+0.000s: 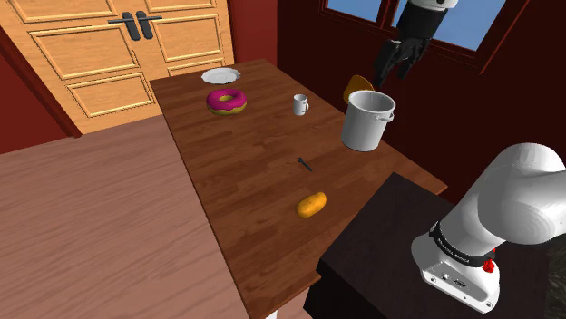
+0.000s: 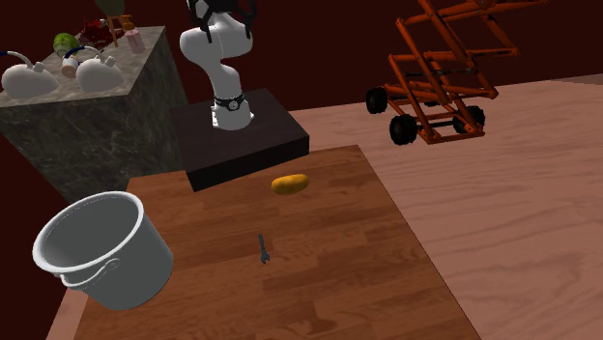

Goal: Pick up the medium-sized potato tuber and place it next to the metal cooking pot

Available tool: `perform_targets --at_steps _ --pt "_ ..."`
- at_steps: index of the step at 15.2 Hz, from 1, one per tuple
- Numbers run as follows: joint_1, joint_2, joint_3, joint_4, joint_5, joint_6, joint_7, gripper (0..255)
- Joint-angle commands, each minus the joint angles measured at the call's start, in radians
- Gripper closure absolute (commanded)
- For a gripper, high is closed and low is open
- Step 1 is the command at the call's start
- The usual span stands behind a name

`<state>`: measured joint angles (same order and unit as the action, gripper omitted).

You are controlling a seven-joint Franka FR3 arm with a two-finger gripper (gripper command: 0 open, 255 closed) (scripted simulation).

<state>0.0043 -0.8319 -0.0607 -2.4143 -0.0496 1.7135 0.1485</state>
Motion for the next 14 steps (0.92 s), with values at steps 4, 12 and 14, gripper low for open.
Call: perform_targets --at_steps 4,12,14 --pt "0.038 0.039 -0.031 -0.067 -0.014 0.093 -0.104 0" --pt "0.138 0.205 -0.116 -0.2 -0.048 0.351 -0.384 0" --pt "0.164 0.26 -0.136 -0.223 -0.054 0.418 -0.454 0"
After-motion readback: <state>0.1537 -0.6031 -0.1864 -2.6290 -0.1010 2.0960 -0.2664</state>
